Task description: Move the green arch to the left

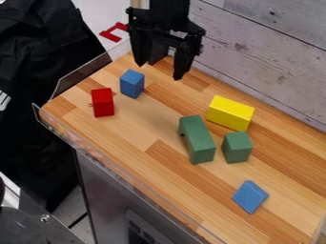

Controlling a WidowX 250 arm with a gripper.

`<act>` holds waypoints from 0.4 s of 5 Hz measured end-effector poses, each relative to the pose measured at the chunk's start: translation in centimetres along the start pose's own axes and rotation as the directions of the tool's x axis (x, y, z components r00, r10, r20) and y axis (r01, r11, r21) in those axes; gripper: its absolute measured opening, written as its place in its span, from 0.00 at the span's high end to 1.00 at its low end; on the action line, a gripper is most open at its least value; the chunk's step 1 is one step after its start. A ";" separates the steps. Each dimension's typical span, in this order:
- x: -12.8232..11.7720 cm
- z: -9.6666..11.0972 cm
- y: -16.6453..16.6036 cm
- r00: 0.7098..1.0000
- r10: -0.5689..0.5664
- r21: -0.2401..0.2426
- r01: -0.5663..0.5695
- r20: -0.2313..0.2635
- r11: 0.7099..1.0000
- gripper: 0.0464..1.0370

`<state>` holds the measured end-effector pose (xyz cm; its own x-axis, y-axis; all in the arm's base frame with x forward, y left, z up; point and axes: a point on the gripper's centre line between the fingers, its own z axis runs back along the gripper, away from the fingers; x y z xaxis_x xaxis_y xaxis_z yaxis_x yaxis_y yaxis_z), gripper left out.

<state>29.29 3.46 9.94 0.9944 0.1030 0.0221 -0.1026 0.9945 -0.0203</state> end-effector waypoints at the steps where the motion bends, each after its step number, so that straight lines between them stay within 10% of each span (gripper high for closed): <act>1: -0.3 -0.9 -0.1 0.999 0.000 -0.002 0.000 -0.034 1.000 0.04; 2: -0.6 -1.5 -0.7 0.999 0.040 -0.016 -0.041 -0.033 0.999 0.04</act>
<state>28.85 2.65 8.47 0.9898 0.1421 -0.0115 -0.1424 0.9891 -0.0368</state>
